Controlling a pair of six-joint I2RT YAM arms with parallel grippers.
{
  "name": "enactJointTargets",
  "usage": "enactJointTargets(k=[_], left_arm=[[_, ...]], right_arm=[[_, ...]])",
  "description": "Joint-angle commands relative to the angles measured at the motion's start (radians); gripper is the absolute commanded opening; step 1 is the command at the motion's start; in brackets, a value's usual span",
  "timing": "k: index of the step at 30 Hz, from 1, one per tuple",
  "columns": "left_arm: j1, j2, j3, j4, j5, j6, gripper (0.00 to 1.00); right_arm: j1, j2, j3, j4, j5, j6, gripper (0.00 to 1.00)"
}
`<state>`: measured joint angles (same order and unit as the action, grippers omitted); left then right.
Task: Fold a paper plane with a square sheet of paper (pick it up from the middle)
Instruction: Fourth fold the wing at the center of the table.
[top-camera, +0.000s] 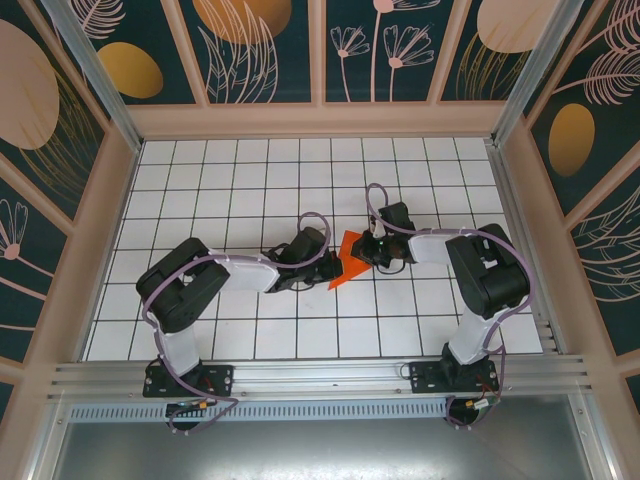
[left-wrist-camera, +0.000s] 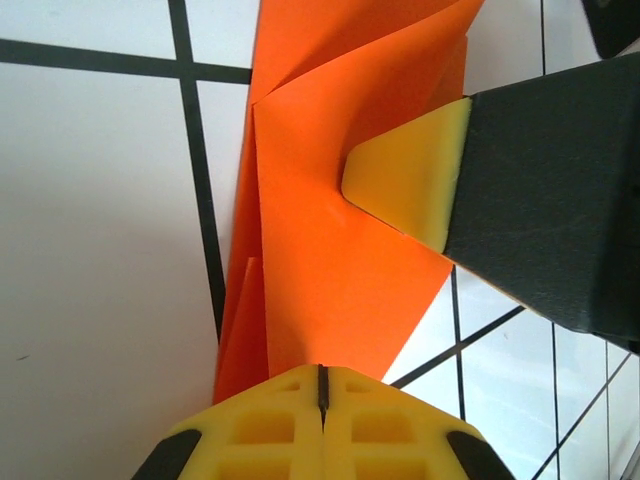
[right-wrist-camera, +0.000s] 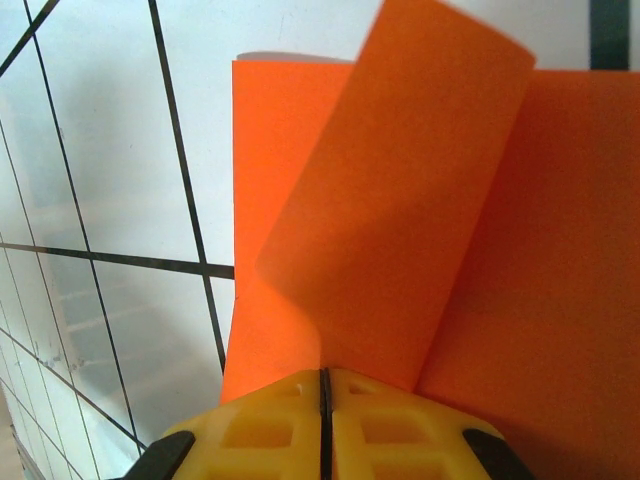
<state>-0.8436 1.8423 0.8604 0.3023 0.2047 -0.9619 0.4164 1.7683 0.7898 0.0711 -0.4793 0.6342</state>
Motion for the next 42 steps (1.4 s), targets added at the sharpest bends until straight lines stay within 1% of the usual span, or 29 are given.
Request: enactJointTargets(k=[1, 10, 12, 16, 21, 28, 33, 42], left_arm=[[-0.003, 0.017, -0.006, -0.019, 0.009, 0.001, 0.03], [-0.003, 0.036, -0.054, -0.067, -0.008, -0.016, 0.02], [-0.002, 0.042, -0.052, -0.085, -0.008, -0.007, 0.01], [-0.003, 0.051, -0.047, -0.126, -0.020, 0.010, 0.01], [-0.002, 0.062, -0.046, -0.144, -0.021, 0.018, 0.00], [-0.003, 0.066, -0.045, -0.168, -0.033, 0.011, 0.00], [-0.003, 0.066, -0.049, -0.163, -0.027, 0.004, 0.00], [-0.003, 0.074, -0.047, -0.167, -0.020, 0.010, 0.00]], right_arm=[[-0.015, 0.062, -0.047, -0.151, 0.104, -0.017, 0.10], [-0.018, -0.019, -0.036, -0.081, 0.030, -0.053, 0.10], [-0.017, -0.041, -0.027, -0.069, 0.004, -0.073, 0.10], [-0.017, -0.110, -0.027, -0.006, -0.087, -0.146, 0.10], [-0.015, -0.167, -0.055, 0.034, -0.126, -0.171, 0.11], [0.022, -0.109, -0.078, 0.057, -0.137, -0.159, 0.11], [0.039, -0.074, -0.048, 0.056, -0.143, -0.165, 0.11], [0.037, -0.006, -0.027, 0.023, -0.085, -0.171, 0.10]])
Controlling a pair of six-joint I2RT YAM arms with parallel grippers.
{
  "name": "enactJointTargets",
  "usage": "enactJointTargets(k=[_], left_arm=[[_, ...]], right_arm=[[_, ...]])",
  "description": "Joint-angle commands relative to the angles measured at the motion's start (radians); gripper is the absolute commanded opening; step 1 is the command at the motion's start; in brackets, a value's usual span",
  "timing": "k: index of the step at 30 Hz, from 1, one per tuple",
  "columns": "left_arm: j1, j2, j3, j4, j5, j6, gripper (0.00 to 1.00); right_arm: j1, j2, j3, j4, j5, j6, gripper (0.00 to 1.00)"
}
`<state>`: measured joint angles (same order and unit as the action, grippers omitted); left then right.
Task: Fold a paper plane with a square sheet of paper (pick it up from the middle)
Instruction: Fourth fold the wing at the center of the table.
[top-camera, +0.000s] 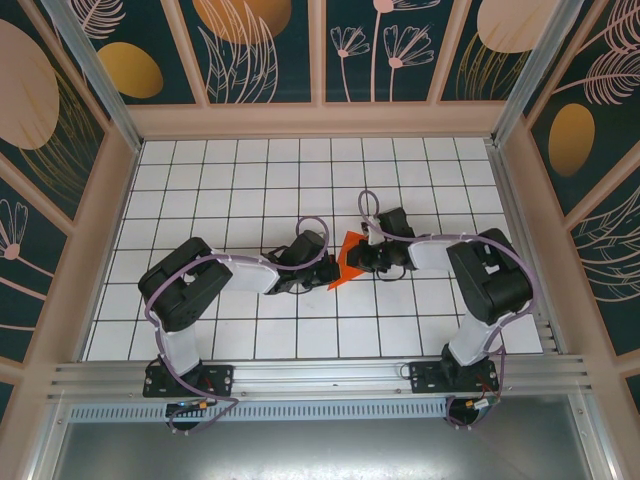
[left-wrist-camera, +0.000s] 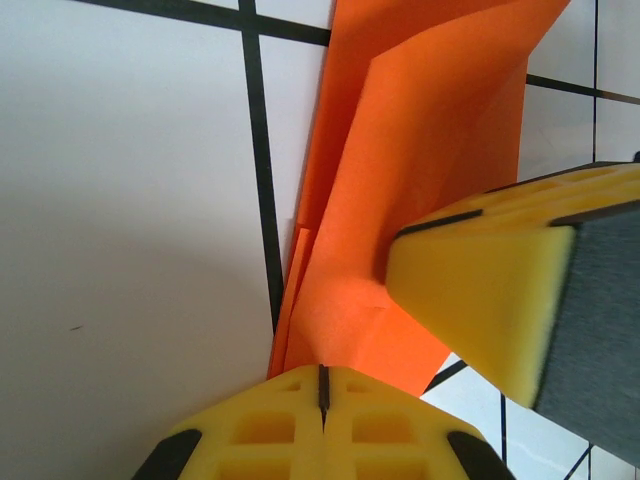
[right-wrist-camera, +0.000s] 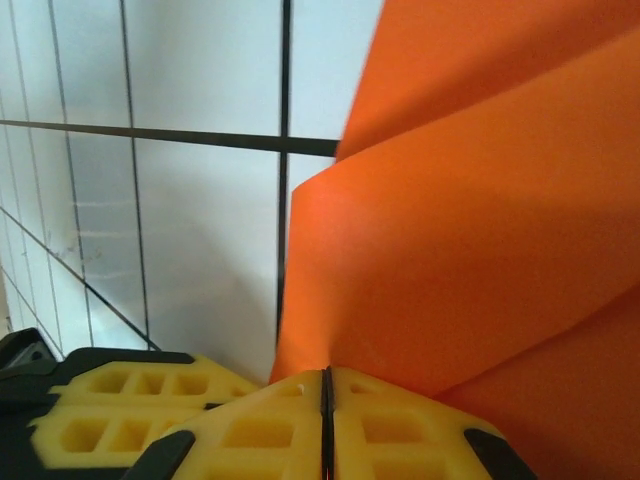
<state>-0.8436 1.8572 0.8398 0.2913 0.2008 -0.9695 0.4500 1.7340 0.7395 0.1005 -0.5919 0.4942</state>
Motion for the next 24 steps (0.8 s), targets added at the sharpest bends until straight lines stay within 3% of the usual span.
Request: enactJointTargets(k=[1, 24], left_arm=[[-0.003, 0.060, -0.028, -0.159, -0.015, 0.020, 0.00], [-0.003, 0.059, -0.125, -0.206, 0.006, 0.074, 0.00]], right_arm=[[0.000, 0.036, 0.024, -0.010, 0.036, -0.031, 0.10], [-0.258, 0.185, 0.165, -0.028, 0.076, -0.059, 0.10]])
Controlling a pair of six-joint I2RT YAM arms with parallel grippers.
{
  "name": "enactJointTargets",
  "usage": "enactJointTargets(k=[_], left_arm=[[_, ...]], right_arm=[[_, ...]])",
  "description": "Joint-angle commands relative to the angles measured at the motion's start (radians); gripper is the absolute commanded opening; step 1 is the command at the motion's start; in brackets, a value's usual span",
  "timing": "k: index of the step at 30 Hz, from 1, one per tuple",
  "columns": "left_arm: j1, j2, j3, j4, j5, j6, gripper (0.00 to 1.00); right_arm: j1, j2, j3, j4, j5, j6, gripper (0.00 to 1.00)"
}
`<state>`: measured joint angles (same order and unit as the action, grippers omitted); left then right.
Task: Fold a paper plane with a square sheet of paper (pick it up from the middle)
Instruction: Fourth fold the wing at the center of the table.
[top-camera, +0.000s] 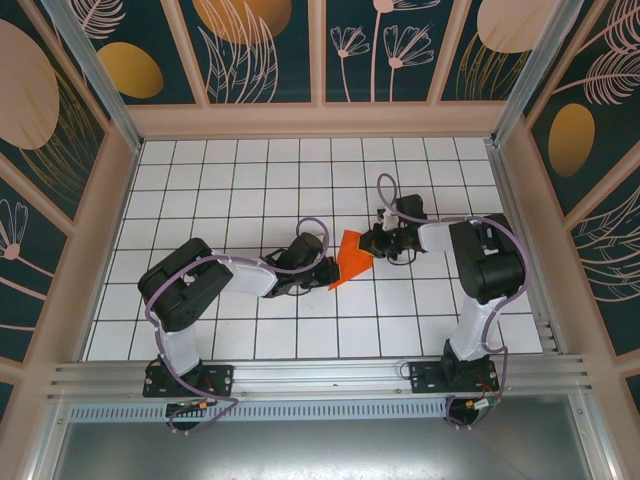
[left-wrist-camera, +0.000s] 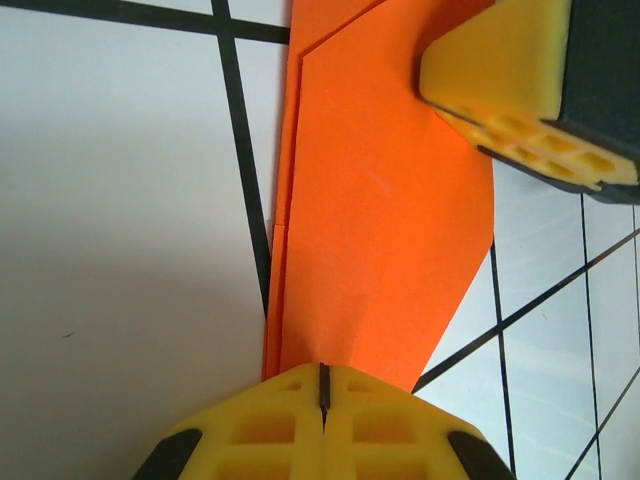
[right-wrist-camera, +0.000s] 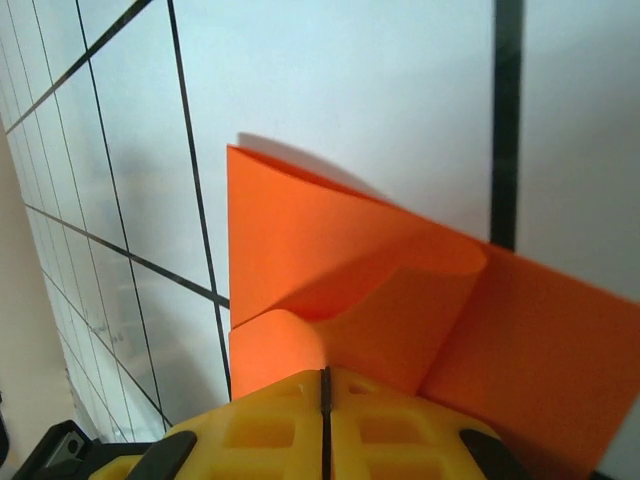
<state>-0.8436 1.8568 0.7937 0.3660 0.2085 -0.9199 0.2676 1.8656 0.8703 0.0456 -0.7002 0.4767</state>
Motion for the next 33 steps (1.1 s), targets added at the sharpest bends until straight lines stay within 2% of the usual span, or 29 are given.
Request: enactJointTargets(k=[1, 7, 14, 17, 21, 26, 33], left_arm=[[-0.002, 0.059, -0.080, -0.281, -0.001, 0.025, 0.00], [-0.003, 0.047, -0.085, -0.277, -0.009, 0.021, 0.00], [-0.003, 0.038, -0.075, -0.266, -0.012, 0.024, 0.00], [-0.003, 0.032, -0.070, -0.263, -0.014, 0.032, 0.00], [-0.003, 0.023, -0.059, -0.273, -0.026, 0.045, 0.00], [-0.003, 0.016, -0.056, -0.277, -0.026, 0.051, 0.00], [-0.002, 0.015, -0.063, -0.289, -0.024, 0.046, 0.00]], right_arm=[[-0.085, 0.062, 0.043, 0.027, 0.185, -0.039, 0.10], [-0.134, 0.067, 0.080, 0.028, 0.188, -0.026, 0.10], [-0.136, -0.086, 0.018, 0.077, 0.170, -0.013, 0.10], [-0.113, -0.142, -0.032, 0.110, 0.118, 0.004, 0.10], [-0.021, -0.190, -0.087, 0.132, 0.106, 0.023, 0.10], [0.093, -0.144, -0.070, 0.097, 0.155, -0.001, 0.08], [0.088, -0.034, -0.027, 0.053, 0.223, -0.050, 0.00]])
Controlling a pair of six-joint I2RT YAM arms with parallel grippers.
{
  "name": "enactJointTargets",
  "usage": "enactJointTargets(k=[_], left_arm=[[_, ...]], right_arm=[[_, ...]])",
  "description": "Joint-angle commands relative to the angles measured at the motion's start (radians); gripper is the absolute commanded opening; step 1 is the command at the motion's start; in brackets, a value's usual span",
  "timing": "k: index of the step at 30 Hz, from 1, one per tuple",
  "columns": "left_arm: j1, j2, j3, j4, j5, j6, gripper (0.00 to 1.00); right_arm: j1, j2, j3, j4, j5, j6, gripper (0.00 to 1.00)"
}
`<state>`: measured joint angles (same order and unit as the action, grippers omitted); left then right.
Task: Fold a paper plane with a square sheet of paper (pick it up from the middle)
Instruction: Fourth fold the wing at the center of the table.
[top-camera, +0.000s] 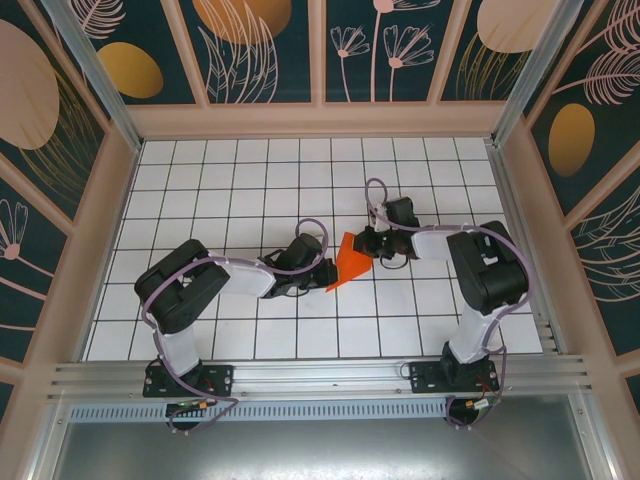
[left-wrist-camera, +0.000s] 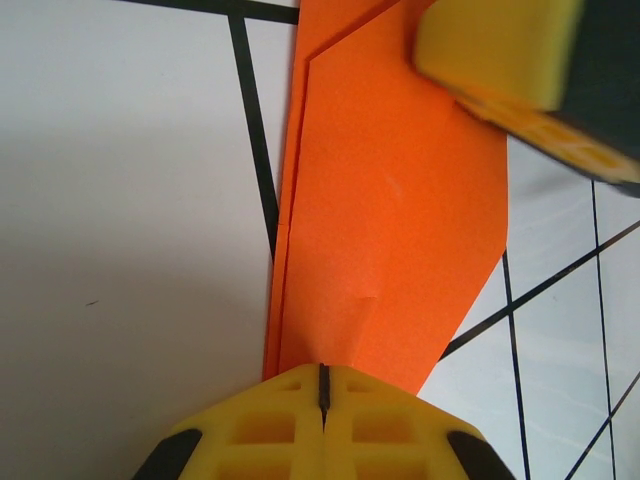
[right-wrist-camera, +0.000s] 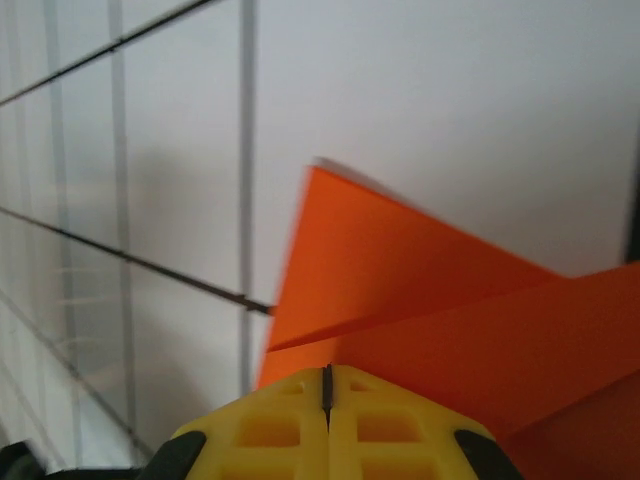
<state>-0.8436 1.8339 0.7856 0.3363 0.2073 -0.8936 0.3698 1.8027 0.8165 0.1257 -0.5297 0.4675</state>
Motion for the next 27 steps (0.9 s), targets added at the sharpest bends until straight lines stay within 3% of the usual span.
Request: enactJointTargets(k=[1, 8, 12, 19, 27], left_arm=[[-0.003, 0.038, -0.058, -0.260, -0.023, 0.019, 0.00], [-0.002, 0.035, -0.073, -0.249, -0.013, 0.014, 0.00], [-0.003, 0.033, -0.055, -0.246, -0.017, 0.018, 0.00], [-0.003, 0.032, -0.013, -0.220, -0.016, 0.023, 0.00], [-0.003, 0.016, -0.011, -0.214, -0.017, 0.025, 0.00]], right_arm=[[-0.027, 0.032, 0.027, -0.025, 0.057, -0.047, 0.00], [-0.174, 0.060, 0.056, 0.016, 0.084, -0.041, 0.00], [-0.191, 0.034, 0.093, -0.003, 0.078, -0.031, 0.00], [-0.098, -0.163, -0.045, 0.045, 0.053, 0.056, 0.00], [0.057, -0.108, -0.096, 0.079, 0.000, 0.108, 0.00]])
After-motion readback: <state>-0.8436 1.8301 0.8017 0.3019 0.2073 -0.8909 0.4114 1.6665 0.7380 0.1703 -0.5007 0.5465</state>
